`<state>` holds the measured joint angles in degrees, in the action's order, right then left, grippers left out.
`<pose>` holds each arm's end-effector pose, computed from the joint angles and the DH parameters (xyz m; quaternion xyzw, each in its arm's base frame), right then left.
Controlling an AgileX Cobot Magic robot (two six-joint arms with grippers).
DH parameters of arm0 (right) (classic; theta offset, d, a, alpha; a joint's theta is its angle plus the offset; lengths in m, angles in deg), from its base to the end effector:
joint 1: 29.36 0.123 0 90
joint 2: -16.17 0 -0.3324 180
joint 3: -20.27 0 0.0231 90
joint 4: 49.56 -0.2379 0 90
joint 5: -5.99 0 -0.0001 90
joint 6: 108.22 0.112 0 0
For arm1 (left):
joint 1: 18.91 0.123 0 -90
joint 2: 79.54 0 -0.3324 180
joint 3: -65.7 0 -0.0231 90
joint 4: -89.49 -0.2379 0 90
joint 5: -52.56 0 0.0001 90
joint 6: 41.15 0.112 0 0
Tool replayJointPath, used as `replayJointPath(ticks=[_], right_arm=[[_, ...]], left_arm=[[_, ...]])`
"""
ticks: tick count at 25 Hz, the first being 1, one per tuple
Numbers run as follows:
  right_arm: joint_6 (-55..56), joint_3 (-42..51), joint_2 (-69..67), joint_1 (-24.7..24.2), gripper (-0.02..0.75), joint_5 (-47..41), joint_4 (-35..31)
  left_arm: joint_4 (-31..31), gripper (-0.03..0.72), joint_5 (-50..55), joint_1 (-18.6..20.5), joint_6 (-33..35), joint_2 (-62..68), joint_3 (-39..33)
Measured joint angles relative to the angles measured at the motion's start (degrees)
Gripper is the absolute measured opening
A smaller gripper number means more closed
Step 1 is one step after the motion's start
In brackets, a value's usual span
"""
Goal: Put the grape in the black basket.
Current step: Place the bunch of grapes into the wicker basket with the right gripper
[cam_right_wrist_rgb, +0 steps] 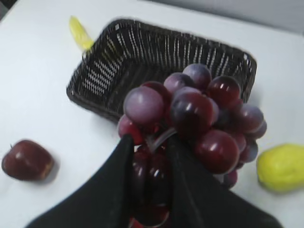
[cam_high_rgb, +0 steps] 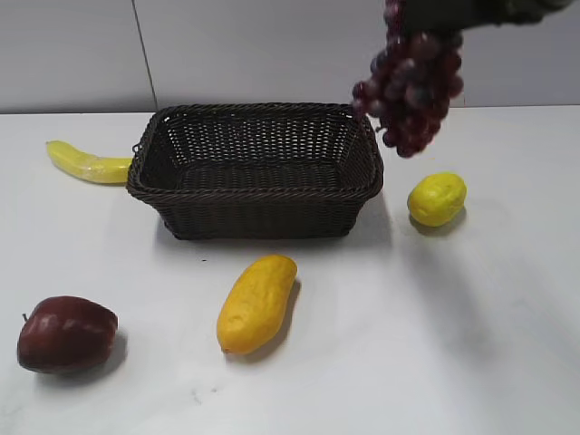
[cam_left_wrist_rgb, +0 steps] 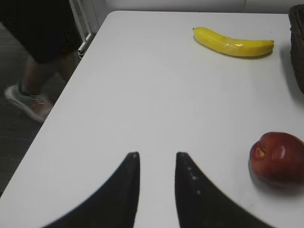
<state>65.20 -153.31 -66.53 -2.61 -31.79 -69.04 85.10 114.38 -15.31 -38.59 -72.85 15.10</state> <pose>0.2439 0.1486 0.4161 -0.1826 0.8656 0.2273 0.4070 -0.0452 0.0047 0.2554 -0.0093 0.8614 0.0654 0.5036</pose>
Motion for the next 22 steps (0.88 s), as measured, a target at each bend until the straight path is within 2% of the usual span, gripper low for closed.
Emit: replayJointPath(ticks=[7,12,16,22], right_arm=[[-0.1,-12.1,-7.7,0.0,0.149,2.6,-0.7],[-3.4,-20.1,-16.6,0.0,0.143,2.6,-7.2],[-7.7,-24.1,-23.2,0.0,0.143,2.6,-12.7],[-9.2,-24.9,-33.7,0.0,0.141,2.7,-14.3]], left_arm=[[0.0,0.228,0.0,0.0,0.0,0.0,0.0],[0.0,0.228,0.0,0.0,0.0,0.0,0.0],[0.0,0.228,0.0,0.0,0.0,0.0,0.0],[0.0,0.228,0.0,0.0,0.0,0.0,0.0]])
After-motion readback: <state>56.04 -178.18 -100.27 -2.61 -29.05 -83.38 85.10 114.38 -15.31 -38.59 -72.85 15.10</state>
